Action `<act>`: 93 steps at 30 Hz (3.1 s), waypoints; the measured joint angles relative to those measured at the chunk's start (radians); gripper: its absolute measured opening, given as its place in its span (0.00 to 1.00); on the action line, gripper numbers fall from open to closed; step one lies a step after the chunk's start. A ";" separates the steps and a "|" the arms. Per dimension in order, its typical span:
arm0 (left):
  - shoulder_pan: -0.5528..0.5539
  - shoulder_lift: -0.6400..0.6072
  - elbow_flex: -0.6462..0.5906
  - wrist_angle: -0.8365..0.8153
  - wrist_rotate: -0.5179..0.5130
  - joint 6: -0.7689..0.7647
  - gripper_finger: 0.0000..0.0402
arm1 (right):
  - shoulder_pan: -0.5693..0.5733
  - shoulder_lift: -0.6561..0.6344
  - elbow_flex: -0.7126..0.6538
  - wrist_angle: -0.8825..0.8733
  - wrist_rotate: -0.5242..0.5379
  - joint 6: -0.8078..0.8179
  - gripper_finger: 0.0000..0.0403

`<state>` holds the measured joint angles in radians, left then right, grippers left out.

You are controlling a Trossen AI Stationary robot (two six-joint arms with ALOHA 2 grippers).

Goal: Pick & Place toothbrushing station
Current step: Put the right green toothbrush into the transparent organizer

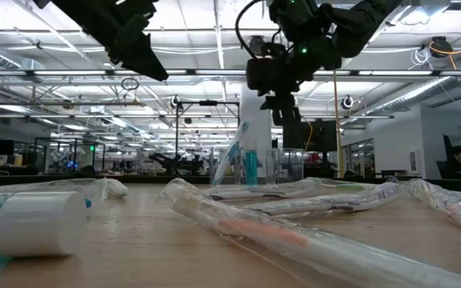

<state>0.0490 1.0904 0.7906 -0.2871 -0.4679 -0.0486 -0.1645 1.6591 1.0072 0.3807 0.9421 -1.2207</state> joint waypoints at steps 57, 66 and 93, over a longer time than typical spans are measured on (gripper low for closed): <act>0.000 0.000 -0.001 0.289 0.137 0.053 0.38 | -0.412 -0.059 -0.642 0.200 -0.678 1.291 0.32; 0.000 0.000 -0.001 0.289 0.137 0.053 0.38 | -0.412 -0.056 -0.644 0.210 -0.679 1.288 0.09; 0.000 0.000 -0.001 0.290 0.128 0.066 0.38 | -0.130 -0.523 -0.645 0.506 -0.646 1.321 0.00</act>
<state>0.0494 1.0904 0.7898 0.0033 -0.3394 0.0173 -0.2942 1.1365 0.3618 0.8862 0.2963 0.0999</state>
